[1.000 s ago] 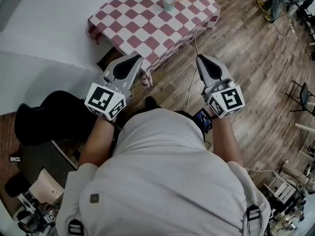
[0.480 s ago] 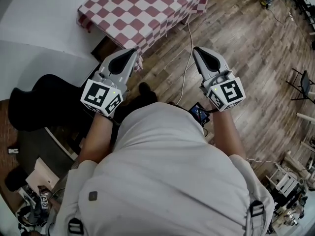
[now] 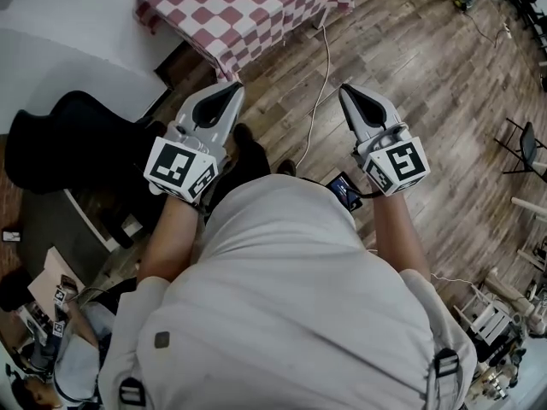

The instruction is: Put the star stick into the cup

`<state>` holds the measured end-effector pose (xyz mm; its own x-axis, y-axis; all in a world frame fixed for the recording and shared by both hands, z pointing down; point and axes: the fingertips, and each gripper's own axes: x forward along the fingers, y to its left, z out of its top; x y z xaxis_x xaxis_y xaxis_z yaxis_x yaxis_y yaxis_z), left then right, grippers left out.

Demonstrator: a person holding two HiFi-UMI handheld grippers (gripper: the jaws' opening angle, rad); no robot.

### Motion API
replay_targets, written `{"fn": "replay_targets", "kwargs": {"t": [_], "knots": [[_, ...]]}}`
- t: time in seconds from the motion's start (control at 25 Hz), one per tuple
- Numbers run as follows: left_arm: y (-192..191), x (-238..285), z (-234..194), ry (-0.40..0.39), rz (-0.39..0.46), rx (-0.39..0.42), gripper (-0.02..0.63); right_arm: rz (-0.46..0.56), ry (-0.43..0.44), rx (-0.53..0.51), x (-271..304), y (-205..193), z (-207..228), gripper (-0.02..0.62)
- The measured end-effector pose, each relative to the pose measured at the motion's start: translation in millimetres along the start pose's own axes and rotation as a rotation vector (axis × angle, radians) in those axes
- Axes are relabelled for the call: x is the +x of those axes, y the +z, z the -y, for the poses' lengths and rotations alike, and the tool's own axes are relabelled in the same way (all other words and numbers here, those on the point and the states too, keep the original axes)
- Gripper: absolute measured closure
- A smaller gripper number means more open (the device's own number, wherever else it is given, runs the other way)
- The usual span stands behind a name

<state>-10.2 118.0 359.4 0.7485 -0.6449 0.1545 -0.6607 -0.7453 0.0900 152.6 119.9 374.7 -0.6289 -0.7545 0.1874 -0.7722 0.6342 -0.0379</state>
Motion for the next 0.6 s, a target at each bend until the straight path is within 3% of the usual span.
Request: {"fn": "replay_targets", "kwargs": {"t": [0.32,0.6], "knots": [[-3,-26,33,0.033,0.014,0.002,0.604,-0.006,0.041,-0.010,-31,-4,-24,0.586],[-3,-32,34,0.037,0.022,-0.003,0.604,-0.010,0.057,-0.011,-33,-3,-35,0.586]]}}
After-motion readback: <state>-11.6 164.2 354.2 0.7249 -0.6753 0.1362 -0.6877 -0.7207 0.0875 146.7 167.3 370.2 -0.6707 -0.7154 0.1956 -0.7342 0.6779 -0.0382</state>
